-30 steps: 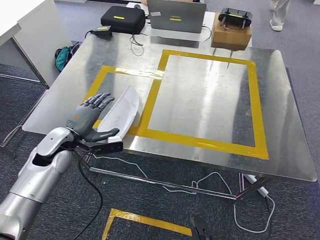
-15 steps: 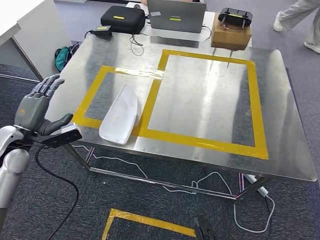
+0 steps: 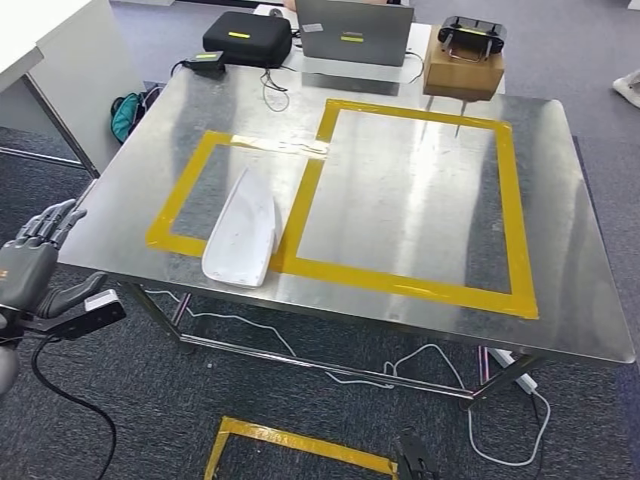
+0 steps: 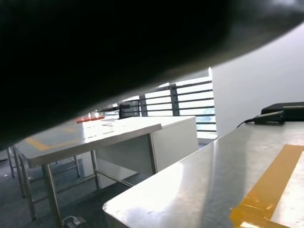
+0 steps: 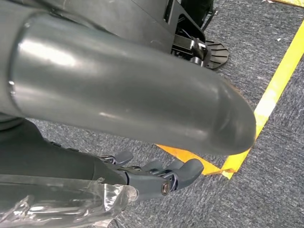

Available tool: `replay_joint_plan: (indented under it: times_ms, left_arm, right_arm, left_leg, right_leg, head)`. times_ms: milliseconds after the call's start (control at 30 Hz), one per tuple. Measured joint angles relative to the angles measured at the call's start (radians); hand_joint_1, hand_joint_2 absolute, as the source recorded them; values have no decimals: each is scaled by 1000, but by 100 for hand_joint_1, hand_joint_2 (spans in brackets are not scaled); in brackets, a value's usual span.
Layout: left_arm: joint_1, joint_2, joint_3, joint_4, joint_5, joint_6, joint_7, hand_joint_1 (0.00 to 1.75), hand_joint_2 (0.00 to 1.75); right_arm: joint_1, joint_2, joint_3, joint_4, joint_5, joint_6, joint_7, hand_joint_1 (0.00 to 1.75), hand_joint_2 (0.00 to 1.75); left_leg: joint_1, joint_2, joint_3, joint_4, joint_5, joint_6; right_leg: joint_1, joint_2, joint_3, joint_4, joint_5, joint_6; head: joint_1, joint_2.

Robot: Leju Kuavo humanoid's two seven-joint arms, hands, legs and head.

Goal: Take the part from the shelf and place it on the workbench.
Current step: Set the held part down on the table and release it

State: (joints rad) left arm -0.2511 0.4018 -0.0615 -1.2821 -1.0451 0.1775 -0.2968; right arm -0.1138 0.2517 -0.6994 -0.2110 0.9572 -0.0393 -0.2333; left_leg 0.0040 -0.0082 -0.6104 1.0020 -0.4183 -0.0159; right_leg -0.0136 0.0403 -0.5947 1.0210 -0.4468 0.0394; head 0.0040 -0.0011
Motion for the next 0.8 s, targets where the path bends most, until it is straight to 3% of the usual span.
replay_joint_plan:
  times_ms: [167, 233, 300, 367, 400, 433, 467, 500, 567, 600, 700, 767, 800]
  left_arm:
    - [18, 13, 12, -1, -2, 2, 0, 0, 0]
    - [20, 16, 15, -4, -2, 3, 0, 0, 0]
    - [23, 17, 18, -8, -2, 4, 0, 0, 0]
    - [28, 16, 20, -8, -2, 4, 0, 0, 0]
    - [31, 16, 20, -8, -2, 4, 0, 0, 0]
    - [33, 16, 20, -8, -2, 4, 0, 0, 0]
    - [34, 15, 21, -8, -2, 4, 0, 0, 0]
    - [35, 15, 21, -8, -2, 4, 0, 0, 0]
    - [36, 16, 23, -9, -3, 4, 0, 0, 0]
    - [36, 17, 24, -9, -3, 4, 0, 0, 0]
    - [57, 20, 28, -16, -37, 10, 9, 0, 0]
    - [92, 23, 31, -29, -71, 25, 17, 0, 0]
    - [109, 23, 32, -32, -80, 32, 19, 0, 0]
  right_arm:
    - [1, -1, 12, 0, 0, -1, 0, 0, 0]
    - [1, -1, 16, 0, 0, -1, 0, 0, 0]
    - [1, -2, 19, 0, 1, -1, 0, 0, 0]
    - [1, -3, 20, 0, 1, -1, 0, 0, 0]
    - [3, -4, 20, 0, 1, -1, 0, 0, 0]
    - [4, -5, 20, 0, 1, -1, 0, 0, 0]
    - [5, -6, 20, 0, 1, -1, 0, 0, 0]
    - [5, -7, 20, -1, 1, -1, 0, 0, 0]
    - [2, -8, 20, -1, 1, -1, 0, 0, 0]
    - [1, -8, 20, -1, 1, -1, 0, 0, 0]
    - [9, -15, 20, -1, -4, 13, -28, 0, 0]
    - [23, -27, 20, -1, -7, 29, -60, 0, 0]
    - [30, -33, 20, -1, -9, 34, -71, 0, 0]
  left_leg:
    - [-7, 0, 1, -2, 0, 13]
    - [-3, 4, 7, -15, 6, 23]
    - [1, 8, 12, -23, 9, 29]
    - [1, 10, 12, -24, 8, 31]
    - [0, 11, 12, -23, 7, 31]
    - [1, 12, 12, -22, 6, 29]
    - [1, 12, 14, -21, 4, 27]
    - [3, 12, 15, -20, 2, 23]
    - [1, 11, 16, -13, -2, 11]
    - [0, 11, 15, -11, -2, 5]
    - [2, 9, 16, -12, -2, -10]
    - [4, 9, 0, 24, -31, -20]
    - [5, 9, -23, 74, -60, -24]
  right_leg:
    - [-8, 1, 2, -5, 1, 13]
    - [-6, -5, -8, 9, -12, 18]
    - [-4, -20, -53, 102, -65, 19]
    - [-3, -29, -118, 238, -125, 19]
    - [-2, -30, -136, 274, -132, 19]
    - [-2, -31, -135, 270, -120, 19]
    - [-2, -32, -113, 225, -89, 17]
    - [-2, -34, -77, 154, -53, 16]
    - [0, -36, -15, 38, -13, 10]
    - [2, -36, -1, 14, -9, 6]
    - [4, -33, 3, 10, -9, -12]
    - [0, -37, 5, 7, -8, -25]
    - [-1, -40, 6, 6, -9, -30]
  head:
    - [0, 0]
    - [1, 0]
    - [4, 0]
    - [6, 0]
    - [6, 0]
    - [6, 0]
    - [6, 0]
    - [6, 0]
    - [6, 0]
    - [5, 0]
    - [4, 0]
    - [1, 0]
    - [0, 0]
